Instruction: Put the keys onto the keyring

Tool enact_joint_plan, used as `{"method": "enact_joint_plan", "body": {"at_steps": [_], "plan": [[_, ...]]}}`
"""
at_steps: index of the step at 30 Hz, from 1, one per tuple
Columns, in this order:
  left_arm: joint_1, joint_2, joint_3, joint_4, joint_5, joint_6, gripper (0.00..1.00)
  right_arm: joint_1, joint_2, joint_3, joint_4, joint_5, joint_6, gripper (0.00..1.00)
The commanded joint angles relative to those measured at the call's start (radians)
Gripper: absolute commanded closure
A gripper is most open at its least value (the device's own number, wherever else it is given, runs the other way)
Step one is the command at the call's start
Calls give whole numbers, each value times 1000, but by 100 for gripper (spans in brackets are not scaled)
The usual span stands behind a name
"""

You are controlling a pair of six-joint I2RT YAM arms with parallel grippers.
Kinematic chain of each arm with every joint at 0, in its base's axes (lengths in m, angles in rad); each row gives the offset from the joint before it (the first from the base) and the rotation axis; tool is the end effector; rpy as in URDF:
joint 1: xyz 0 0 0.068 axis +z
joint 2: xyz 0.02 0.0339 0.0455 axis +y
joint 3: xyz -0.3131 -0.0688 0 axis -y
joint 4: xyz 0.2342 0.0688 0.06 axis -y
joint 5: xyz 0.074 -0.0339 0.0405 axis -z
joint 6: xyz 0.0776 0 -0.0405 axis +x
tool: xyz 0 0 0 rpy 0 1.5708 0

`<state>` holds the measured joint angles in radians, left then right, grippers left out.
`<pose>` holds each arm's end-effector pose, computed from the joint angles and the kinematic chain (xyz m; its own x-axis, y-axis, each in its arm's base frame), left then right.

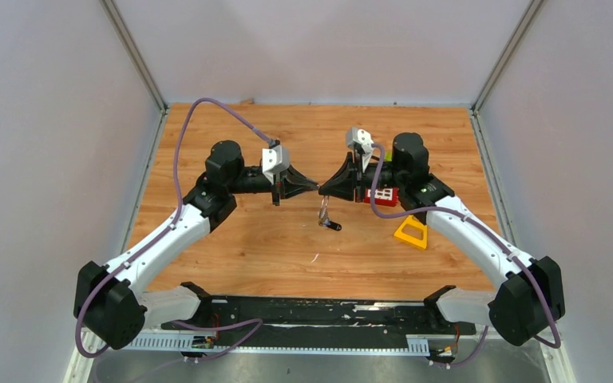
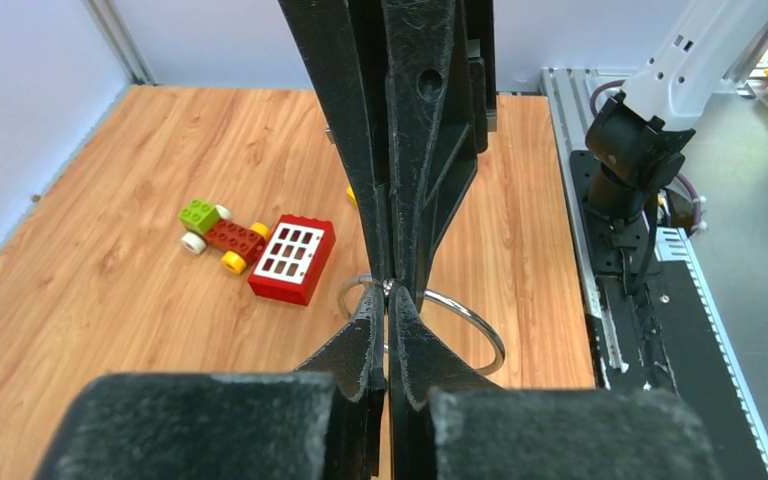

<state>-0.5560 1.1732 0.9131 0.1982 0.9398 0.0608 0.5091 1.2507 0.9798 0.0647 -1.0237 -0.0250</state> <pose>0.1878 -0.1905 0.3925 0.0081 0.0372 -0.9993 0.9972 0.0736 0.0108 0.2079 0.1920 0.3824 -0.1541 -0.1009 -0.9829 -0.9876 0.0443 0.1503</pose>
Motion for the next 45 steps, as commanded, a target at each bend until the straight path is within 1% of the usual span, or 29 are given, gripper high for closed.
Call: {"method": "enact_joint_plan", "body": {"at_steps": [1, 5, 7, 8, 10, 14, 18, 19, 28, 37, 42, 45], "plan": [[-2, -13, 50, -15, -4, -9, 100, -3, -24, 10, 8, -13, -48, 90], [-4, -7, 106, -145, -20, 31, 100, -3, -27, 17, -49, -6, -136, 73], [-4, 2, 128, -191, -24, 54, 100, -3, -23, 21, -60, -6, -163, 68], [-3, 6, 137, -230, -22, 62, 100, -3, -18, 25, -81, -13, -169, 66], [-4, 12, 145, -255, -19, 69, 100, -2, -10, 30, -95, -23, -170, 65], [-4, 19, 150, -268, -17, 69, 100, 1, -1, 36, -101, -38, -173, 66], [-4, 25, 154, -262, -16, 59, 100, 5, 0, 37, -101, -41, -171, 72], [-4, 27, 155, -259, -15, 54, 100, 7, 0, 38, -102, -42, -171, 73], [-5, 37, 156, -252, 7, 39, 100, 16, 13, 41, -107, -31, -184, 69], [-10, 37, 156, -253, 30, 42, 100, 22, 16, 40, -116, -26, -204, 70], [-12, 41, 155, -259, 37, 48, 100, 30, 21, 44, -119, -29, -206, 76], [-13, 40, 156, -260, 39, 48, 100, 34, 23, 46, -125, -30, -212, 81]]}}
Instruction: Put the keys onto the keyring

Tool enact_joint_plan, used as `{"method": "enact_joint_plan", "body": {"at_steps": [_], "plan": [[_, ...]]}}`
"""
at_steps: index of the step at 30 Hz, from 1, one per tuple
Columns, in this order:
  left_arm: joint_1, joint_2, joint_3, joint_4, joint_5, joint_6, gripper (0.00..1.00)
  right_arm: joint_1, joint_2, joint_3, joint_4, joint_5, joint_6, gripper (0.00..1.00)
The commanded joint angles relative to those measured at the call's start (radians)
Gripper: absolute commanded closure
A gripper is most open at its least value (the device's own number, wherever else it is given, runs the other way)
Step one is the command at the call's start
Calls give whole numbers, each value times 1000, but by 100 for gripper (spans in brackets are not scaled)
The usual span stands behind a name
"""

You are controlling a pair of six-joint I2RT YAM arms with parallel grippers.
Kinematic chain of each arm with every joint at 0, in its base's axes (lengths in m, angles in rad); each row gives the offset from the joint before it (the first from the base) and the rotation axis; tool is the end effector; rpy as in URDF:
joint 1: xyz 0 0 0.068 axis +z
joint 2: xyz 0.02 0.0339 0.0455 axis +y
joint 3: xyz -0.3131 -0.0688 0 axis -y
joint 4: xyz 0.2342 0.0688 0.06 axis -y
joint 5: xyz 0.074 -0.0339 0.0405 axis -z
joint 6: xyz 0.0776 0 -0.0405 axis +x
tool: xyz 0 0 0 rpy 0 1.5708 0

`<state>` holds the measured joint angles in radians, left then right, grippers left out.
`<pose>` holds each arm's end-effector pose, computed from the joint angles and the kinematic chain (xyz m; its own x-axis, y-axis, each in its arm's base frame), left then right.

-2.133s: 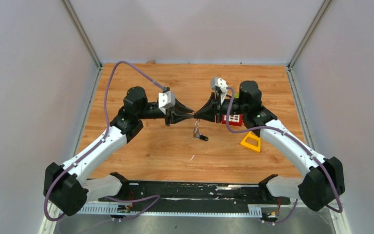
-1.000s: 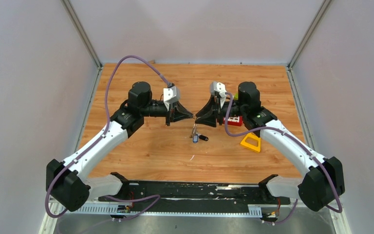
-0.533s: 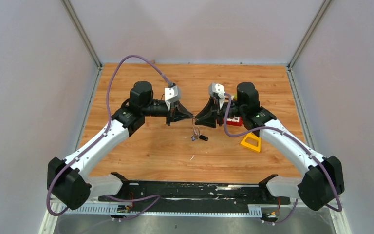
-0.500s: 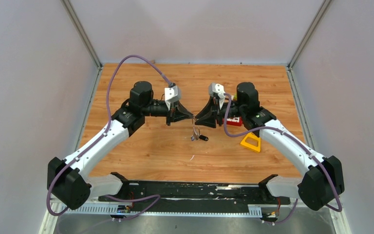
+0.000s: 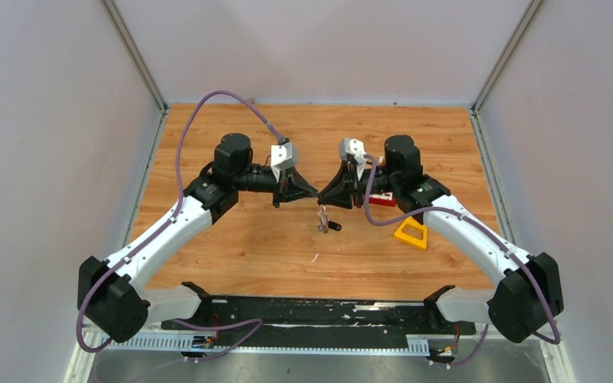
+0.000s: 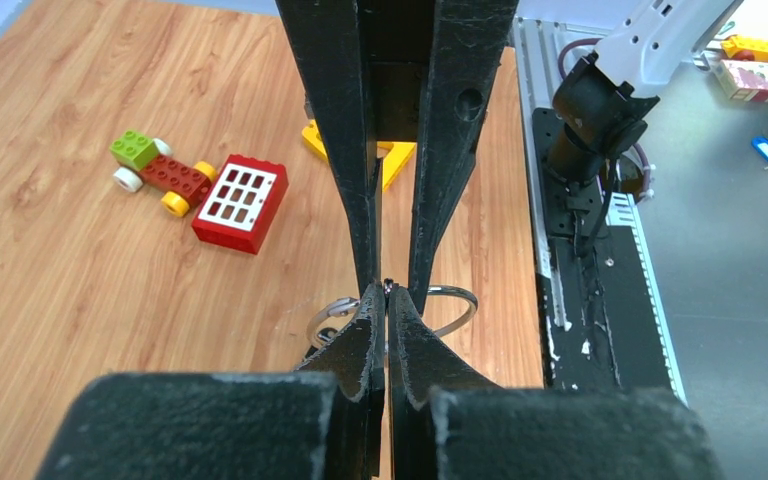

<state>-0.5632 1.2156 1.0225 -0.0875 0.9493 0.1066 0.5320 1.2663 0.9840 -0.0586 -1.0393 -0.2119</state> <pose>0.1921 -0.1959 0.3880 -0.1295 0.1550 -0.9794 0.9908 0.0591 -0.1216 0.2027 0.1969 0.3667 -0.0804 -0.1710 -0.9820 -0.9964 -0.0116 0.0836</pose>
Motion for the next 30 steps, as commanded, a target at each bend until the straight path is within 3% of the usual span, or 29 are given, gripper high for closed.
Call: {"method": "enact_joint_plan", "body": {"at_steps": [1, 7, 18, 26, 30], "plan": [[-5, -2, 47, 26, 31, 1, 100, 12, 7, 41, -4, -16, -28, 84], [-4, -9, 50, 29, 25, -2, 100, 12, 11, 44, -23, -15, -52, 93], [-4, -14, 50, 18, 17, 7, 100, 11, -4, 50, -67, -5, -98, 84], [-4, -15, 48, 14, 16, 11, 100, 10, -1, 51, -69, -11, -102, 91], [-4, -20, 48, 6, 14, 18, 100, 11, 1, 54, -82, -10, -115, 89]]}}
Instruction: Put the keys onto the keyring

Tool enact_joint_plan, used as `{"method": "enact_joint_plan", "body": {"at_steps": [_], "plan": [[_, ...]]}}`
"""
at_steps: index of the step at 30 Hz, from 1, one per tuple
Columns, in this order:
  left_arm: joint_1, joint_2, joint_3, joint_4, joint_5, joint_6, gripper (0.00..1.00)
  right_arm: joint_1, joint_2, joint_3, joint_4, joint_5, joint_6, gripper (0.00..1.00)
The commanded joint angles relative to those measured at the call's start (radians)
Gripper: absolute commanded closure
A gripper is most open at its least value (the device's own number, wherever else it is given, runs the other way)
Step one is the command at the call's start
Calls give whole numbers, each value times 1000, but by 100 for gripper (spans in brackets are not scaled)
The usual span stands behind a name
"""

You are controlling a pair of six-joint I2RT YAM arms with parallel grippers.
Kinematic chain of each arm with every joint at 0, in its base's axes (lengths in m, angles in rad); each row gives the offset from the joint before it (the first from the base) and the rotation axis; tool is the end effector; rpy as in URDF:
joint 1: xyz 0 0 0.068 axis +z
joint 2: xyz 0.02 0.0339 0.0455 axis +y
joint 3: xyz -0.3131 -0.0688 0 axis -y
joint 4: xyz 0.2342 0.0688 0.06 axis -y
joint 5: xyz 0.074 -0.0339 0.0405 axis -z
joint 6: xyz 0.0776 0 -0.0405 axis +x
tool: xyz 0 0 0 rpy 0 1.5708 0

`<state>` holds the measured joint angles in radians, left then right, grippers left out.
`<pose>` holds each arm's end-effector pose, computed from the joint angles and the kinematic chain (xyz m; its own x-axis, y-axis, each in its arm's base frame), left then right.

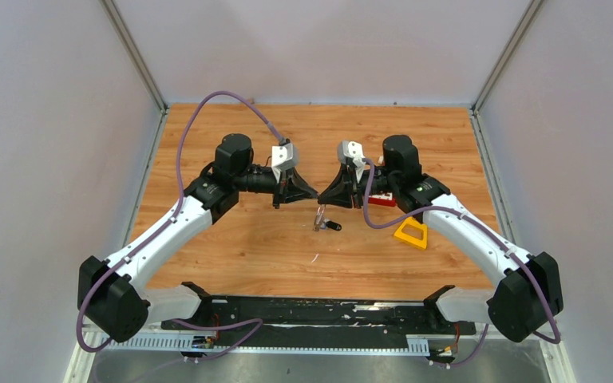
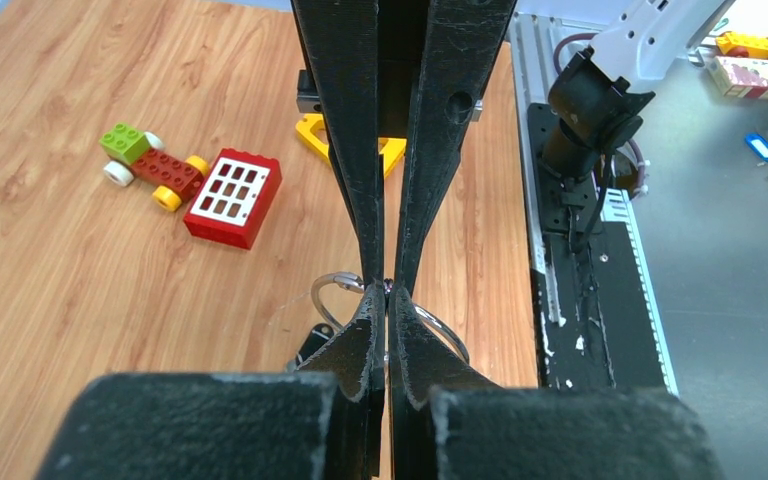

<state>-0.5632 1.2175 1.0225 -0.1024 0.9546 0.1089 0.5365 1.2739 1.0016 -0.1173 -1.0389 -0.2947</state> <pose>0.1917 -0.1959 0.3859 -0.1411 0.1634 -0.9764 0.9895 0.0547 -0.1338 0.2022 0.1980 0.3646 -0.0381 -0.1940 -0.9803 -0.9986 -0.0292 0.0445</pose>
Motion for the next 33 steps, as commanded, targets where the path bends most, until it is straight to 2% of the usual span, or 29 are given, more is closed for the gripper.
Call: {"method": "enact_joint_plan", "body": {"at_steps": [1, 8, 15, 17, 21, 23, 27, 33], "plan": [[-3, -22, 48, 20, 8, 16, 100, 6, -8, 37, -26, -10, -35, 89], [-4, -22, 48, 19, 8, 20, 100, 6, -4, 40, -32, -15, -36, 100], [-2, -23, 46, 30, 5, 13, 100, 6, -14, 34, -3, -19, -6, 100], [2, -26, 38, 56, 6, 1, 95, 6, -21, 23, 29, -19, 24, 100], [14, -52, -14, 156, 7, -27, 78, 5, -34, 7, 91, -22, 94, 100], [14, -65, -46, 204, 10, -36, 74, 5, -39, 7, 107, -25, 118, 100], [14, -86, -87, 283, 17, -49, 71, 5, -39, 8, 109, -37, 148, 100], [14, -88, -103, 299, 38, -38, 69, -1, -43, 6, 152, -38, 175, 100]]}}
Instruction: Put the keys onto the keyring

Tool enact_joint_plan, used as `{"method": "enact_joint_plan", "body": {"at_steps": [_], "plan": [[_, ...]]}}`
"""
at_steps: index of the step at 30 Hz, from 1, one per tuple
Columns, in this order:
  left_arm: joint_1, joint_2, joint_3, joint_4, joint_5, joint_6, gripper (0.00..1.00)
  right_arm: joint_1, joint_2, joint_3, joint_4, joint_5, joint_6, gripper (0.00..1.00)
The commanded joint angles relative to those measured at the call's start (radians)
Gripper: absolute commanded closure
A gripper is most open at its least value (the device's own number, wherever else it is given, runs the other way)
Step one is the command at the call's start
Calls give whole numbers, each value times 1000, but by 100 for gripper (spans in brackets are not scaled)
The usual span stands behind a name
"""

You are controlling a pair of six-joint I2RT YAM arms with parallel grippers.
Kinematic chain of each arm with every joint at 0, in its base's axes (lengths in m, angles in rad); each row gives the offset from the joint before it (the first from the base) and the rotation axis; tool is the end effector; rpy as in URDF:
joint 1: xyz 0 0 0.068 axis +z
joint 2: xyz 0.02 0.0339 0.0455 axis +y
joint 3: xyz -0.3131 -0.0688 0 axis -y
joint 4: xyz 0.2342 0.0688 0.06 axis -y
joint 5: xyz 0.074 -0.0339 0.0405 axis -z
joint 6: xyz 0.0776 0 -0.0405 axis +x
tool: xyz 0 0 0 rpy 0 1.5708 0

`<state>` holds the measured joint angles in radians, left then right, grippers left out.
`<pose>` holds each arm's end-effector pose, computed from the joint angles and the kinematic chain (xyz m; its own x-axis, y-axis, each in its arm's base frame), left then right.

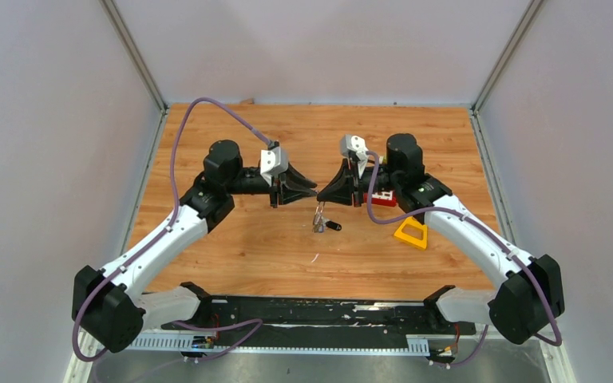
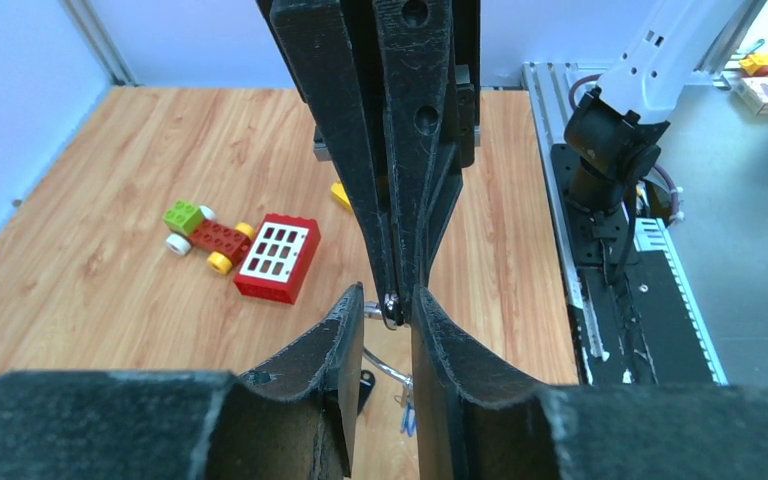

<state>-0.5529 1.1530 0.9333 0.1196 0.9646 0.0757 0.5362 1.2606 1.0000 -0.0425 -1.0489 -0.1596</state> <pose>0.1812 -0.1867 0.3954 -0.0095 0.0565 -0.9984 0.9987 0.0513 -0.0066 0.2009 0.1977 0.3757 -0.0998 -0.1515 -0.9834 -0.9944 -0.0184 0.1038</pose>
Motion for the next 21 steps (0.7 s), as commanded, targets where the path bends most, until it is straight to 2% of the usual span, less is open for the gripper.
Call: {"method": "enact_joint_plan", "body": {"at_steps": [1, 14, 21], "plan": [[4, -25, -20, 85, 28, -5, 69, 0, -30, 7, 79, -27, 42, 100], [4, -19, -42, 127, 35, -27, 74, -9, -32, 0, 95, -33, 59, 100], [4, -11, -40, 137, 34, -42, 85, -11, -29, 2, 95, -36, 58, 100]]}}
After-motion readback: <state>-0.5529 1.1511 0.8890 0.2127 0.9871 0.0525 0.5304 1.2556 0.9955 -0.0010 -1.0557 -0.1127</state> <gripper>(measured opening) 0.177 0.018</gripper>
